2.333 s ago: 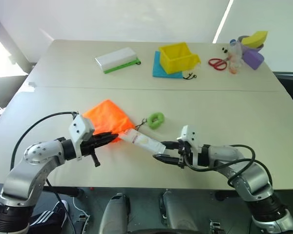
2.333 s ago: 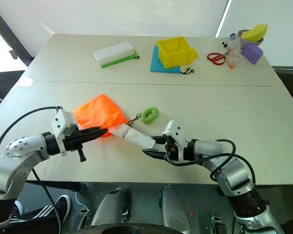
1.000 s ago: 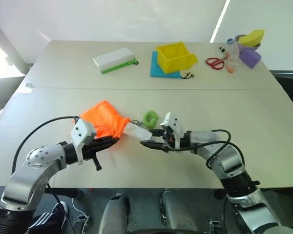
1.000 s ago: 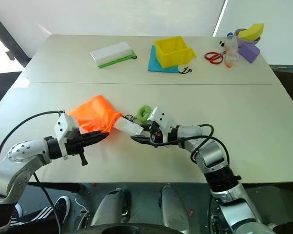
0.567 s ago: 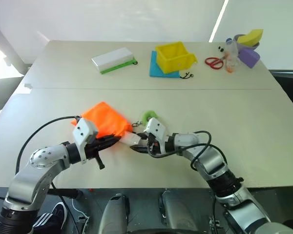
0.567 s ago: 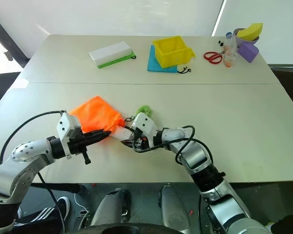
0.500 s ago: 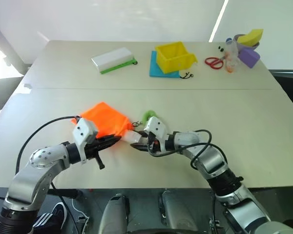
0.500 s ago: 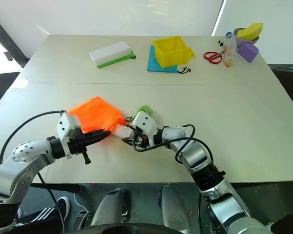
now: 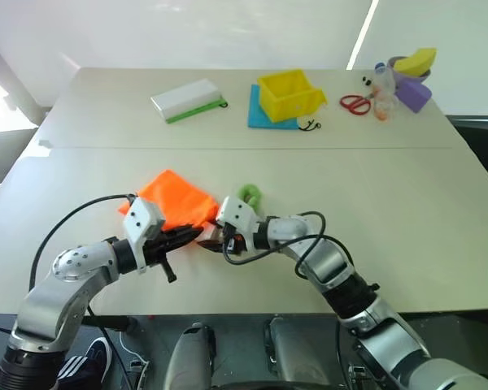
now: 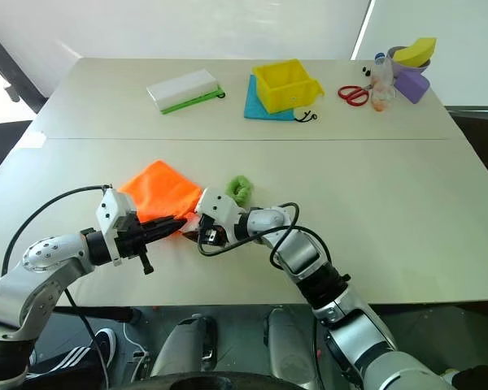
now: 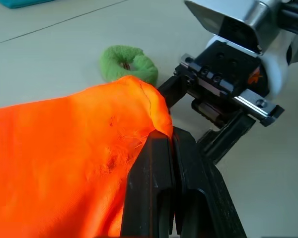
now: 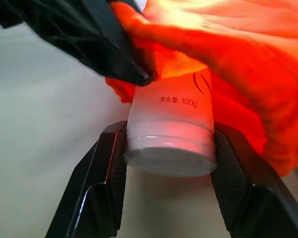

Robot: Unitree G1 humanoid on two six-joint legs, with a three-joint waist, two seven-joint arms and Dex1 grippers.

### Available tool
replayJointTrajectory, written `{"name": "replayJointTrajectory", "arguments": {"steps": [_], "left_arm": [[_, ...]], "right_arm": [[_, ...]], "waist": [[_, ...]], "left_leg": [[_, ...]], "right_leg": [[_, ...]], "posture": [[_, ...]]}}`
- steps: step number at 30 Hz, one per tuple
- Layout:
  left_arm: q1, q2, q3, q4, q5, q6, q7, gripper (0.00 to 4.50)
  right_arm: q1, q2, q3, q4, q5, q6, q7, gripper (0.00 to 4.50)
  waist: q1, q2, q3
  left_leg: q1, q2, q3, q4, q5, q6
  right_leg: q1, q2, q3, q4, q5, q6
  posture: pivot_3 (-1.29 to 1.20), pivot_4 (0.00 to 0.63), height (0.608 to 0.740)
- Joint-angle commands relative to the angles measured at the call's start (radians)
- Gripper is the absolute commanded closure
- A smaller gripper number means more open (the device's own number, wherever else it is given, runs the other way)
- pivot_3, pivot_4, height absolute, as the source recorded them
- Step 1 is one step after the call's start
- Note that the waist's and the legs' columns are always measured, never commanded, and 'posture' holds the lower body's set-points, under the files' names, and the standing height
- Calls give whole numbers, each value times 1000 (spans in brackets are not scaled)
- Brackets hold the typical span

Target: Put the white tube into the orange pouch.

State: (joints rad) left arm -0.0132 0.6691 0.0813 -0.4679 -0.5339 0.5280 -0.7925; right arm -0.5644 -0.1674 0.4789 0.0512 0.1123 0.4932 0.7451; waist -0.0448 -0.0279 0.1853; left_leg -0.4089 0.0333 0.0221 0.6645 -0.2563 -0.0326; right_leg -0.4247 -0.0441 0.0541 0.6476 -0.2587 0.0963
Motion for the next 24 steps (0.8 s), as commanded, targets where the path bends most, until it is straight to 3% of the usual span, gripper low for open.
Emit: {"name": "replayJointTrajectory", "arguments": {"steps": [1, 11, 24], "left_arm": [[5, 0, -1, -57, -8, -7, 3, 4500], [9, -4, -10, -56, -5, -10, 8, 4500], [11, 2, -11, -50, -2, -14, 4, 4500]], "right_arm": [[-32, 48, -49, 7, 12, -8, -34, 2689], [-12, 69, -2, -4, 16, -13, 23, 2689], [-17, 139, -21, 36, 12, 17, -39, 2689]], "waist": [[0, 0, 0], [0, 0, 0], [0, 0, 0]], "left_leg": [[0, 0, 0, 0, 0, 0], [0, 0, 0, -1, 0, 0], [0, 0, 0, -1, 0, 0]], "right_leg": [[0, 0, 0, 0, 0, 0], [0, -1, 0, 0, 0, 0], [0, -1, 0, 0, 0, 0]], "posture": [[0, 150, 740], [0, 150, 740], [0, 150, 740]]}}
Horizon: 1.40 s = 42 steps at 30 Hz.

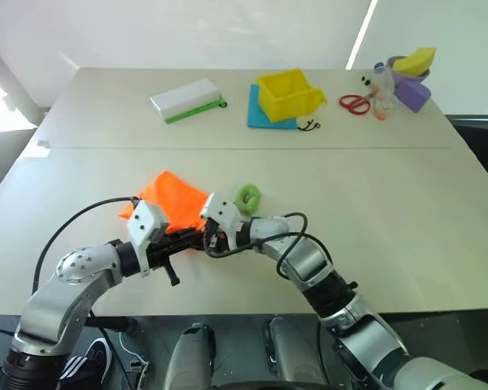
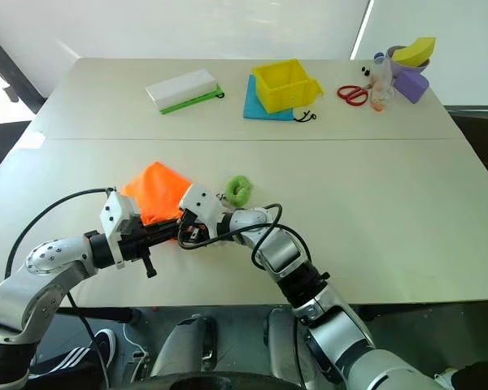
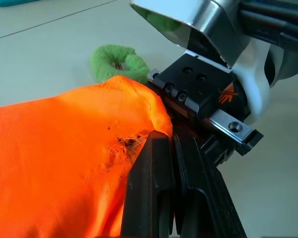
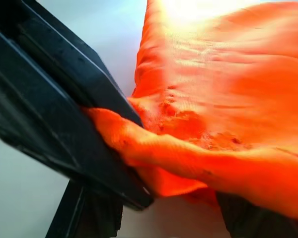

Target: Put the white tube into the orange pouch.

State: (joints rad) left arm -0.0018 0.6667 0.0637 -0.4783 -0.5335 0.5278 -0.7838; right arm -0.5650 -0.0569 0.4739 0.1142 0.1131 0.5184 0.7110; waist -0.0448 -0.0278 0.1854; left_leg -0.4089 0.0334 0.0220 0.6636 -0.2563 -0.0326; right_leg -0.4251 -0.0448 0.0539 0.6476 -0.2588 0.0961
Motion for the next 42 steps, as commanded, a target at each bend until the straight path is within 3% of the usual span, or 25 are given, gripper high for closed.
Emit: {"name": "replayJointTrajectory", "arguments": {"steps": [1, 2, 7, 8, 16, 22, 28, 35, 42], "left_arm": [[0, 4, 6, -39, -2, -15, -4, 4500], [-1, 4, 5, -38, -1, -15, -4, 4500], [5, 6, 4, -36, 1, -18, -6, 4500], [7, 7, 6, -36, 1, -19, -7, 4500], [31, 12, 6, -20, 18, -36, -21, 4500], [56, 20, 16, -26, 19, -36, -37, 4500], [108, 66, 37, -56, -10, -22, -83, 4500], [88, 67, 14, -19, 20, -53, -91, 4500], [54, 46, -4, 11, 48, -79, -82, 4500]], "right_arm": [[-15, 30, -14, -25, 11, -11, -5, 2689], [-14, 32, -13, -24, 12, -13, -3, 2689], [-5, 14, -17, -50, 32, 10, 30, 231], [-4, 6, -19, -64, 43, 19, 46, 36], [-14, -107, -59, -186, 149, 126, 183, 36], [18, -276, -65, -318, 188, 167, 279, 36], [36, -397, -211, -326, 223, 143, 273, 36], [-44, -300, -339, -98, 158, 32, 44, 36], [-77, -235, -309, 31, 82, -4, -41, 36]], "waist": [[0, 0, 0], [0, 0, 0], [0, 0, 0], [0, 0, 0], [1, 0, 0], [1, 0, 0], [0, 0, 0], [0, 0, 0], [1, 1, 0]], "left_leg": [[0, 0, 0, 0, 0, 0], [0, 0, 0, 0, 0, 0], [0, 0, 0, 0, 0, 0], [0, 0, 0, 0, 0, 0], [0, 0, 0, 0, 0, 0], [0, 0, 0, -1, 0, 0], [0, 0, 0, -1, 0, 0], [0, 0, 0, -1, 0, 0], [-1, 0, 1, -3, 0, 0]], "right_leg": [[0, 0, 0, 0, 0, 0], [0, 0, 0, 0, 0, 0], [0, 0, 0, 0, 0, 0], [0, 0, 0, 0, 0, 0], [0, -1, 0, 0, 0, 0], [0, -1, 0, -1, 0, 0], [0, -2, 0, -2, 0, 0], [-1, -1, 1, -2, 0, -1], [-2, -2, 1, -3, 0, -1]], "posture": [[0, 150, 740], [0, 150, 740], [0, 150, 740], [0, 150, 740], [0, 150, 740], [0, 150, 740], [0, 150, 740], [0, 150, 740], [0, 150, 740]]}}
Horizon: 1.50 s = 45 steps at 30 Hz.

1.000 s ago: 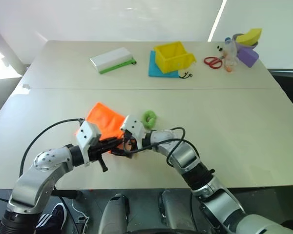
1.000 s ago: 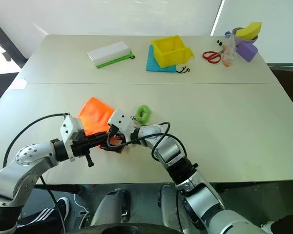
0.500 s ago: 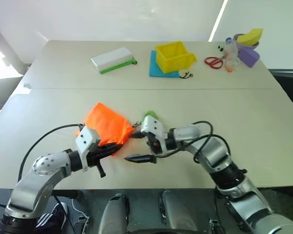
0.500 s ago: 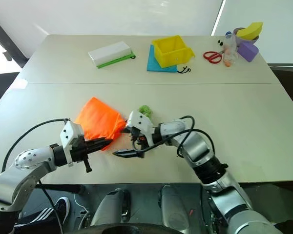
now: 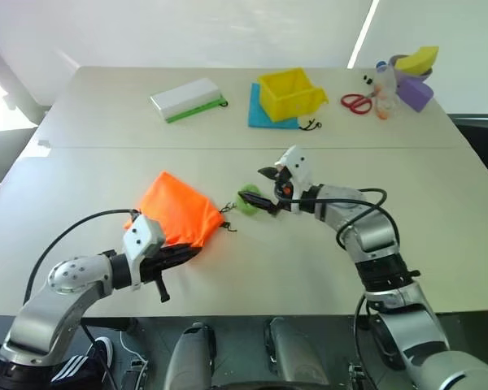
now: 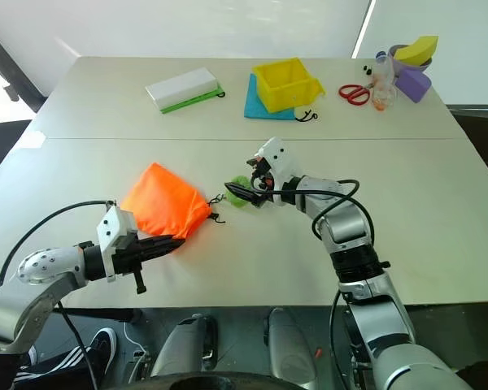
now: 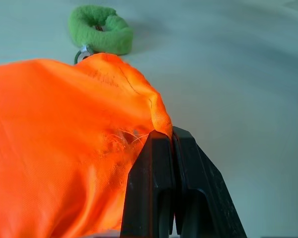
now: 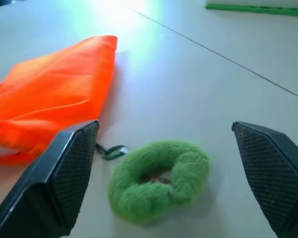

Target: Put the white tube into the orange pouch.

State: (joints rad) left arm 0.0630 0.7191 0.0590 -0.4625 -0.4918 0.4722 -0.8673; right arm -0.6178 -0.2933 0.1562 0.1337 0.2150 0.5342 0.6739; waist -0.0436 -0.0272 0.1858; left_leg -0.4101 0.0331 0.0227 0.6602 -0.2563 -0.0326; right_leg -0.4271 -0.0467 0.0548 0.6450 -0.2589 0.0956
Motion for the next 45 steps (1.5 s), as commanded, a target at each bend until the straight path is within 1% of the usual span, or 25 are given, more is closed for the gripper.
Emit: {"name": "replayJointTrajectory", "arguments": {"steps": [1, 7, 11, 13, 14, 15, 16, 20, 21, 26, 28, 33, 36, 38, 41, 45], "left_arm": [[-12, -8, 0, -6, 8, -23, 3, 4500], [-9, -18, -2, -7, 14, -26, 6, 4500], [-3, -22, -3, -8, 19, -31, 8, 4500], [-2, -26, -2, -8, 20, -30, 9, 4500], [-1, -28, -3, -7, 22, -30, 9, 4500], [-2, -30, -3, -7, 24, -31, 9, 4500], [-2, -31, -4, -8, 24, -30, 9, 4500], [-3, -35, -3, -11, 24, -25, 9, 4500], [-4, -35, -4, -11, 25, -26, 9, 4500], [-5, -38, -4, -12, 23, -23, 13, 4500], [-4, -38, -3, -9, 24, -28, 11, 4500], [0, -43, 1, -13, 24, -29, 24, 4500], [-1, -41, -5, -9, 30, -33, 23, 4500], [-4, -38, -11, -6, 29, -39, 12, 4500], [-18, -27, -23, -6, 31, -53, -17, 4500], [-43, -8, -21, -13, 7, -32, -51, 4500]], "right_arm": [[-26, 1, 17, 19, -26, -20, 2, 36], [-52, -3, 31, 110, -88, -19, -36, 36], [-53, -11, 35, 128, -96, -16, -12, 36], [-53, -14, 47, 132, -113, -27, -11, 536], [-52, -8, 45, 131, -107, -19, -7, 877], [-52, -4, 45, 129, -102, -9, -4, 1445], [-51, -4, 56, 127, -111, -12, -2, 1860], [-40, 6, 76, 108, -111, -2, 8, 4041], [-40, 9, 78, 107, -115, -3, 2, 4436], [-29, -8, 58, 85, -112, -3, 5, 4436], [-10, -37, 33, 35, -83, 12, 35, 4436], [99, -164, -45, -170, 22, 87, 137, 4436], [214, -274, -109, -321, 98, 159, 202, 4436], [268, -321, -129, -379, 129, 189, 223, 4436], [332, -373, -159, -423, 158, 211, 236, 4436], [370, -406, -182, -421, 158, 199, 219, 4436]], "waist": [[-1, 0, 0], [-1, 0, 0], [-1, 0, 0], [-1, 0, 0], [-1, 0, 0], [-1, 0, 0], [-1, 0, 0], [-1, 0, 0], [-1, 0, 0], [-1, 0, 0], [1, 0, 0], [6, 0, 0], [6, 0, 0], [4, 0, 0], [-1, 0, 0], [1, 0, 0]], "left_leg": [[0, 0, 0, 0, 0, 0], [0, 0, 0, 0, 0, 0], [0, 0, 0, 0, 0, 0], [0, 0, 0, 0, 0, 0], [0, 0, 1, 0, 0, 0], [0, 0, 0, 0, 0, 0], [0, 0, 0, 0, 0, 0], [0, 0, 0, 0, 0, 0], [0, 0, 0, 0, 0, 0], [1, 0, 0, 0, 0, 0], [1, 0, 0, 0, 0, 0], [0, 0, 0, 0, 0, 0], [0, 0, 0, 0, 0, 0], [0, 0, 0, 0, 0, 0], [1, 0, 0, 0, 0, 0], [1, 0, 0, 1, 0, 0]], "right_leg": [[0, 0, 0, 0, 0, 0], [0, 1, 0, 1, 0, 0], [0, 1, 0, 1, 0, 0], [0, 1, 0, 1, 0, 0], [0, 1, 0, 1, 0, 0], [0, 1, 0, 1, 0, 0], [0, 1, 0, 1, 0, 0], [0, 1, 0, 1, 0, 0], [0, 1, 0, 1, 0, 0], [0, 1, 0, 1, 0, 0], [0, 1, 0, 1, 0, 0], [1, 0, 0, 0, 0, 0], [1, 0, 0, 0, 0, 1], [1, 1, -1, 0, 0, 1], [1, 3, 0, 0, 0, 0], [1, 3, 0, 0, 0, 0]], "posture": [[0, 150, 740], [0, 150, 740], [0, 150, 740], [0, 150, 740], [0, 150, 740], [0, 150, 740], [0, 150, 740], [0, 150, 740], [0, 150, 740], [0, 150, 740], [0, 150, 740], [0, 150, 740], [0, 150, 740], [0, 150, 740], [0, 150, 740], [0, 150, 740]]}}
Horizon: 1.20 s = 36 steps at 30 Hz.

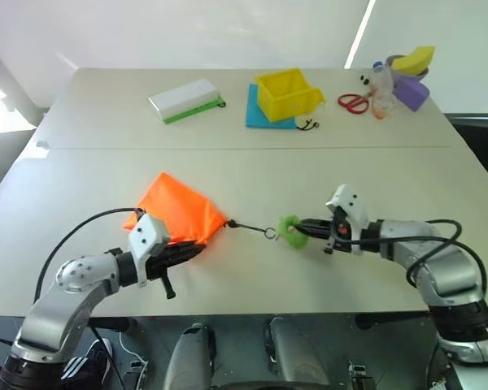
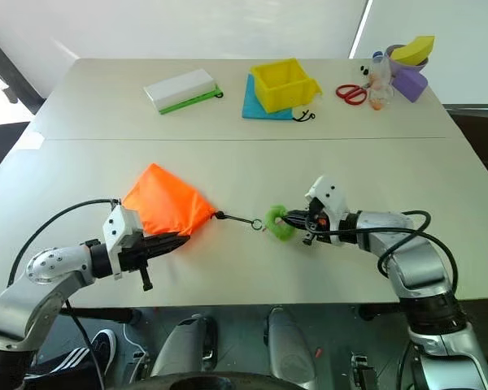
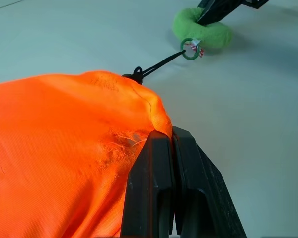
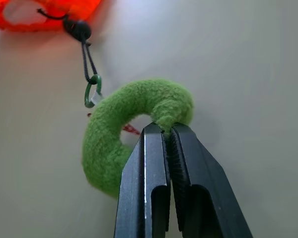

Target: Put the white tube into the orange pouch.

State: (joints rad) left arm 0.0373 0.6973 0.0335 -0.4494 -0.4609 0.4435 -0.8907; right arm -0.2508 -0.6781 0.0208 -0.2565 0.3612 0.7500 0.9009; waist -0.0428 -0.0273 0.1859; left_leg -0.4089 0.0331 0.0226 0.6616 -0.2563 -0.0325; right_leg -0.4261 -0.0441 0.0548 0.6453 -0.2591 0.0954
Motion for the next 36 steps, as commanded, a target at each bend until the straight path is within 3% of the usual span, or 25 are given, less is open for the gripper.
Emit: {"name": "replayJointTrajectory", "arguments": {"steps": [1, 5, 8, 12, 14, 19, 23, 29, 36], "left_arm": [[-24, 20, 5, -25, -25, 2, -32, 4500], [-48, 44, -13, 9, -20, 25, -62, 4500], [-81, 31, 10, 17, -123, 122, -70, 3606], [-98, 60, 23, 5, -209, 214, -103, 1760], [-119, 65, 34, 23, -216, 207, -113, 1760], [-227, 100, 115, 71, -432, 413, -130, 1760], [-336, 139, 126, 135, -519, 524, -154, 1760], [-515, 81, 9, 286, -359, 390, -199, 1760], [-718, -75, -209, 641, -6, -8, -295, 1760]], "right_arm": [[6, -28, -48, -25, 5, -29, -12, 4436], [-19, -5, -34, 15, -12, -63, -52, 4436], [-26, 33, -4, 23, -23, -94, -80, 4500], [-22, 60, 23, 31, -38, -114, -97, 4500], [-39, 76, 25, 56, -62, -154, -121, 4500], [-79, 116, 20, 128, -112, -289, -169, 4500], [-89, 135, 29, 176, -161, -382, -202, 4500], [-86, 173, 67, 184, -196, -459, -209, 4500], [-94, 198, 75, 198, -230, -475, -235, 4500]], "waist": [[0, 0, 0], [1, 0, 0], [1, 0, 0], [-1, 0, 0], [0, 0, 0], [0, -1, 0], [1, -1, 1], [2, -1, 1], [4, -1, 1]], "left_leg": [[0, 0, 0, 0, 0, 0], [-1, 0, 1, 0, 0, 0], [-1, 0, 1, 0, 0, 0], [-1, 0, 0, 0, 0, 0], [-1, 0, 0, 0, 0, 0], [-1, -1, 0, 2, 0, 0], [-1, -1, 0, 1, 0, 0], [-1, -1, 0, 1, 0, 0], [-1, -2, 0, 2, 1, -1]], "right_leg": [[0, 0, 0, 0, 0, 0], [0, -1, 1, -2, 0, 0], [0, 0, 0, -2, 0, 0], [0, 0, 0, -1, 0, 1], [0, 0, 0, -1, 0, 1], [0, 0, 0, 0, 0, 1], [0, 1, 0, 0, 0, 2], [0, 1, 0, 1, 0, 2], [1, 1, 0, 1, 0, 2]], "posture": [[0, 150, 740], [0, 150, 740], [0, 150, 740], [0, 150, 740], [0, 150, 740], [0, 150, 740], [0, 150, 740], [0, 150, 740], [0, 150, 740]]}}
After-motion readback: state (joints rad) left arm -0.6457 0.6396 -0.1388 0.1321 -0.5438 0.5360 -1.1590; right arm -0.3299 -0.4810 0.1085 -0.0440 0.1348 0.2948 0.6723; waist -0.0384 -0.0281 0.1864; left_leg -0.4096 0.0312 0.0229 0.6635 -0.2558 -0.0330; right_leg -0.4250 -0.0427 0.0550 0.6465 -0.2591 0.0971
